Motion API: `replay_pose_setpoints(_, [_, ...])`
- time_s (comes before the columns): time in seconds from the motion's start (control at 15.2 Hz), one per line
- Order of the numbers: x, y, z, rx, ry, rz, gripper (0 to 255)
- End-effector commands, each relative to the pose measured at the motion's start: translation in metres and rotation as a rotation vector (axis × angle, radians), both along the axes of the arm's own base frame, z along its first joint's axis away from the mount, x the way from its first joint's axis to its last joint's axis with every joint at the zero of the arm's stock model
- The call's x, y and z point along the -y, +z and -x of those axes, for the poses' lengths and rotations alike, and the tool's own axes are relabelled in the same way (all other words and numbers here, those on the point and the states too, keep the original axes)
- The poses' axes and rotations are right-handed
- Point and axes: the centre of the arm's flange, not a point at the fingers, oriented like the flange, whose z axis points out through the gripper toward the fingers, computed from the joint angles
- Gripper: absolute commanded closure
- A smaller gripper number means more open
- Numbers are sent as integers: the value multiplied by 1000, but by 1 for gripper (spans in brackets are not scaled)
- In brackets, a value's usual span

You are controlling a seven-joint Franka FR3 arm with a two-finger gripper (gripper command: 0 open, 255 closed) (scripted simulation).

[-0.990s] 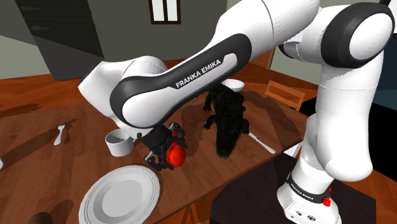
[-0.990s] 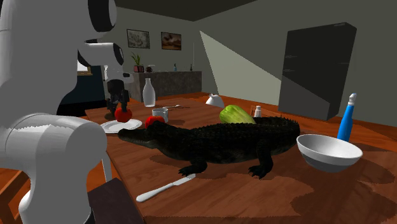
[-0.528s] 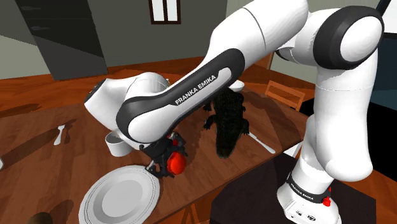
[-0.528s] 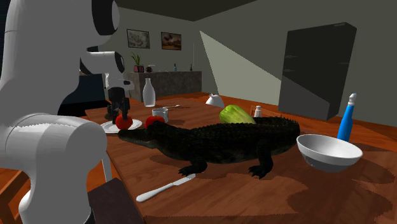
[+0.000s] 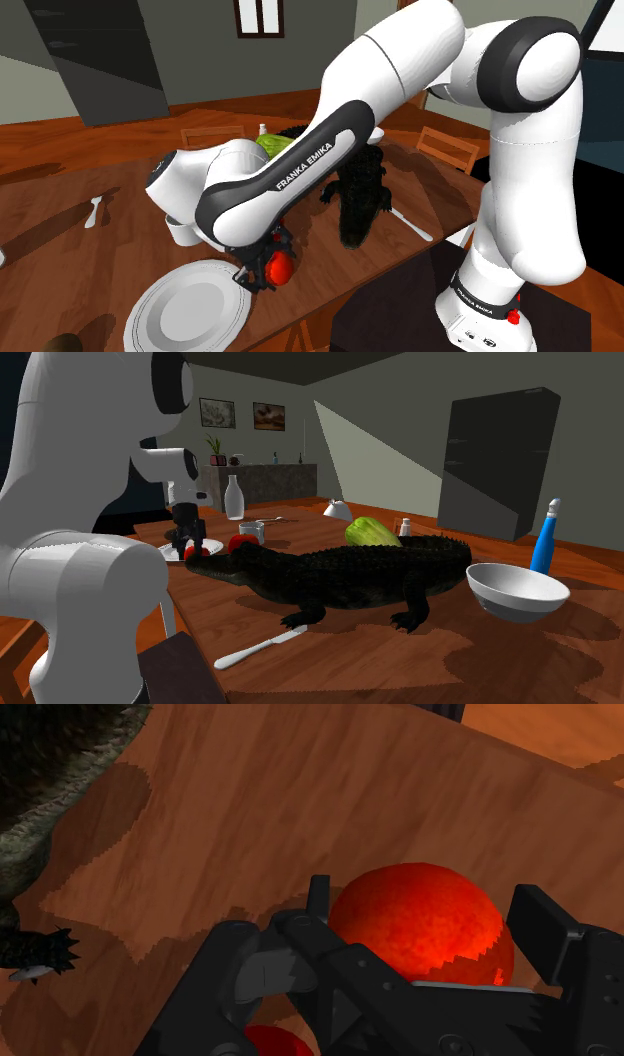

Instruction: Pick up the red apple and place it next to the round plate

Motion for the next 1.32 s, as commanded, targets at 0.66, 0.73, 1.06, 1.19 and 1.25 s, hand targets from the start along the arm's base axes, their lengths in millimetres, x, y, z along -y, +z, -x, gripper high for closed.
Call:
replay_pose_setpoints(0.66, [-1, -5, 0, 0, 0, 0, 0])
replay_pose_setpoints(0.73, [-1, -5, 0, 0, 0, 0, 0])
replay_pose_setpoints(1.06, [-18, 29, -10, 0, 0, 0, 0])
replay_pose_setpoints(1.19, [-22, 38, -12, 0, 0, 0, 0])
replay_pose_setpoints(1.25, [-22, 38, -12, 0, 0, 0, 0])
